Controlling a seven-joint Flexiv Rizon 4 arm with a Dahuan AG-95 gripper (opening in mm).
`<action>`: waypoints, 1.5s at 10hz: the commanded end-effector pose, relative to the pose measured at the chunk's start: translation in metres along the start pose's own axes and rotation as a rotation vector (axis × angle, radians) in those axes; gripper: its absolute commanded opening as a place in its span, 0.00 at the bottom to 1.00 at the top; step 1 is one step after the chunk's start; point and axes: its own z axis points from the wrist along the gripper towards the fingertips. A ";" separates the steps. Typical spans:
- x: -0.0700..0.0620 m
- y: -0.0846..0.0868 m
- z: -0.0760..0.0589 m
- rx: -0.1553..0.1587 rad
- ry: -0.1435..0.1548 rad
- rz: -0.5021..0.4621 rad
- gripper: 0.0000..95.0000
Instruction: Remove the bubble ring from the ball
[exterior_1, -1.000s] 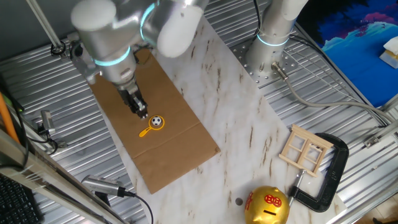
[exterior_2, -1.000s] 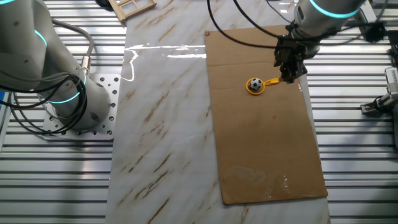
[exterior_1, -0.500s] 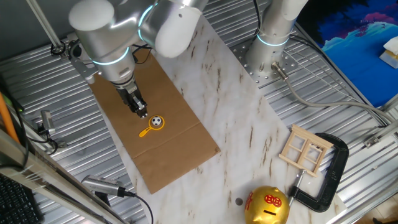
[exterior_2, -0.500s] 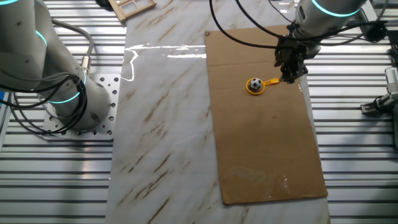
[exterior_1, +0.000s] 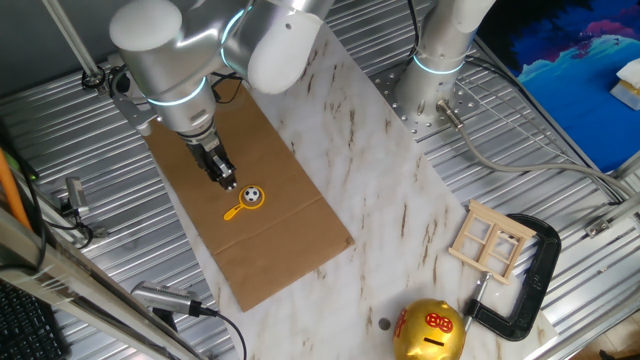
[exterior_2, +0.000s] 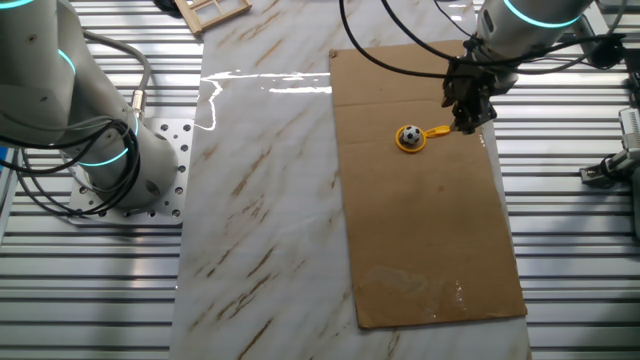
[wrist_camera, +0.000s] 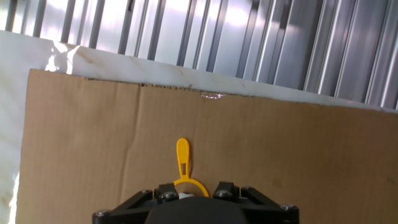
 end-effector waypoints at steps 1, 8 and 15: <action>0.000 0.000 0.000 0.000 0.000 -0.003 0.40; 0.000 0.000 0.000 0.002 0.001 -0.008 0.40; 0.001 0.000 -0.001 -0.002 0.021 -0.077 0.40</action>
